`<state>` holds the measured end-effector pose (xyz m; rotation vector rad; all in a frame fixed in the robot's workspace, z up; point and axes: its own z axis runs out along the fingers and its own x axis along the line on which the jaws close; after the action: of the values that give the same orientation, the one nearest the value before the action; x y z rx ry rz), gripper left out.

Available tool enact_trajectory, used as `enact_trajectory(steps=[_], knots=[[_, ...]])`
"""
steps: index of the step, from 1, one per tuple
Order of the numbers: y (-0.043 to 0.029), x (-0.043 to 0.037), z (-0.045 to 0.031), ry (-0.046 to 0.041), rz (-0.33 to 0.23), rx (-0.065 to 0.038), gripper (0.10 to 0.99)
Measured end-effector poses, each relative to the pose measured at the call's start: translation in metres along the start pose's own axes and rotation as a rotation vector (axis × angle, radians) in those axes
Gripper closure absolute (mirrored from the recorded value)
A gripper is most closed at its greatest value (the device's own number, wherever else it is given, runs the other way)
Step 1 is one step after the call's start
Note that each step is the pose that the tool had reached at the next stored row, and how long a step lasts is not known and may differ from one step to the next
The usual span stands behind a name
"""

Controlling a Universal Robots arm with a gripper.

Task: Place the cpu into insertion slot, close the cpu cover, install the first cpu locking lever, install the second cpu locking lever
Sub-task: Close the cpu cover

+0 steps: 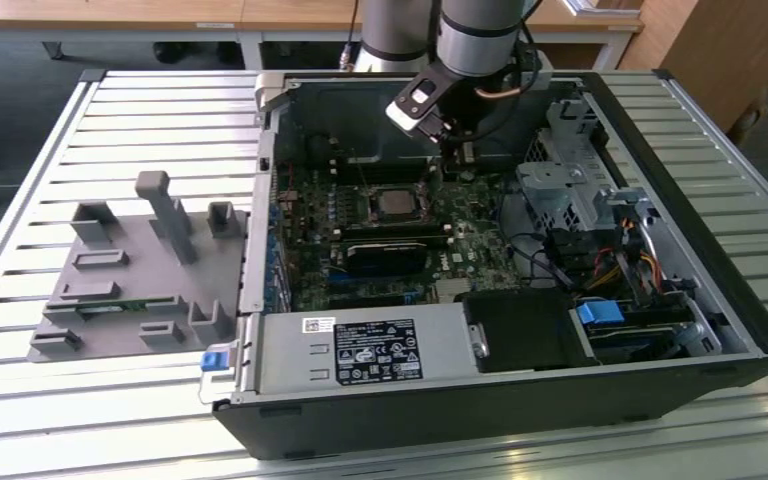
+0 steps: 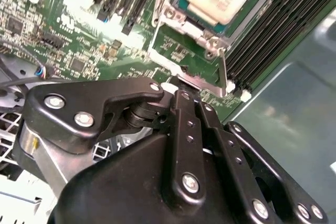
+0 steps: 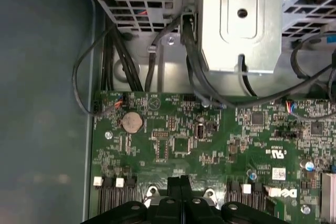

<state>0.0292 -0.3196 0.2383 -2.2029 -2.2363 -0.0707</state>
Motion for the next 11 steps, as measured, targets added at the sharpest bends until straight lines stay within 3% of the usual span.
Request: enact_trajectory(steps=[11], knots=[[-0.0149, 0.0003, 0.0006, -0.0001, 0.0, 0.0, 0.98]])
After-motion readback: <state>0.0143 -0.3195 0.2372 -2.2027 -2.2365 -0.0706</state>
